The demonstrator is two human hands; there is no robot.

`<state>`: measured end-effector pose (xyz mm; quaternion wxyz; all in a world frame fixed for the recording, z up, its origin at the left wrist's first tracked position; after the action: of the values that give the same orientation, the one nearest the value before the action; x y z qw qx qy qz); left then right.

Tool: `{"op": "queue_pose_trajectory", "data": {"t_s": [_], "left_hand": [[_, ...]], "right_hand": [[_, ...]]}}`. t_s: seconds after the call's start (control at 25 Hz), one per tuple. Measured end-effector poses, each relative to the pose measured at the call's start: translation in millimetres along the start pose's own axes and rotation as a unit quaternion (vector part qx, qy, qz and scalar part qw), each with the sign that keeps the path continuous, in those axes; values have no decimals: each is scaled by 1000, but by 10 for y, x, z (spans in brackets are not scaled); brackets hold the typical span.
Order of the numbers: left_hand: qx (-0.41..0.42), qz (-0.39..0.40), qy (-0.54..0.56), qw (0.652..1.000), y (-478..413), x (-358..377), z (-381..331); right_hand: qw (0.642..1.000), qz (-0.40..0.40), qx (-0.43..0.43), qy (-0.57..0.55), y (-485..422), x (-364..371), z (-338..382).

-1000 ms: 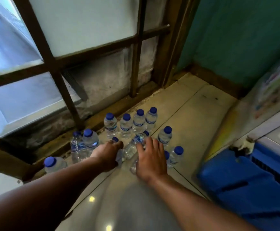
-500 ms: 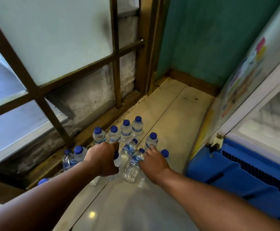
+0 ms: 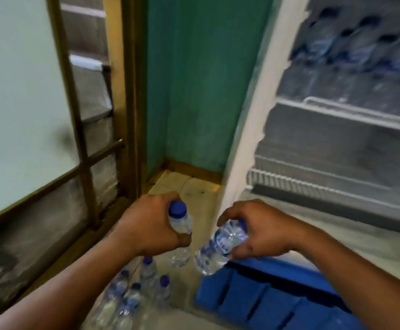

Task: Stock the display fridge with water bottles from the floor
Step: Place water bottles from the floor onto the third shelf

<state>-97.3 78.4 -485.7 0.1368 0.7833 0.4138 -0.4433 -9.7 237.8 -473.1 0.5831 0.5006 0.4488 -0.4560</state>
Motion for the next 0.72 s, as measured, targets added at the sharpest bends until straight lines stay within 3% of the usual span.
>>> {"op": "queue_pose_trajectory", "data": {"t_s": [0.12,0.2,0.28,0.36,0.48,0.64,0.72], "left_hand": [[99,-68,63,991,-225,-453,-1072],[145,-103,128,976,-337,-707,-1707],[174,-128,200,956,-450,-882,-2156],[200,-136,241,940,-601,-942,-2589],[253,-139,262,921,-822,-909,-3194],[316,-105,262,906,-1016,-637,-3889],[322,-72,246,911,-1137,-383,-4130]], "right_hand": [[981,-120,63,-139,857,-992,-598],[938,-223,60,-258,1405,-1502,-922],[858,-322,34,-398,1803,-1839,-1241],[747,-398,-12,-533,2145,-2093,-1574],[621,-485,-5,-616,2519,-2353,-2149],[566,-550,35,-613,2685,-2611,-2880],[568,-591,88,-566,2725,-2718,-3252]]}}
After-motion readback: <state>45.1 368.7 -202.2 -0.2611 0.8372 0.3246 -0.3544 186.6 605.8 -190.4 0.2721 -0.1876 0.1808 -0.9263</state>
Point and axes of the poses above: each hand's wrist, its own y-axis away from the middle knuckle, its own x-axis out of the palm, z = x × y, the point moved 9 cm from there along -y, towards the middle knuckle, and after that the axes turned 7 degrees about y, right-handed, at the moved point
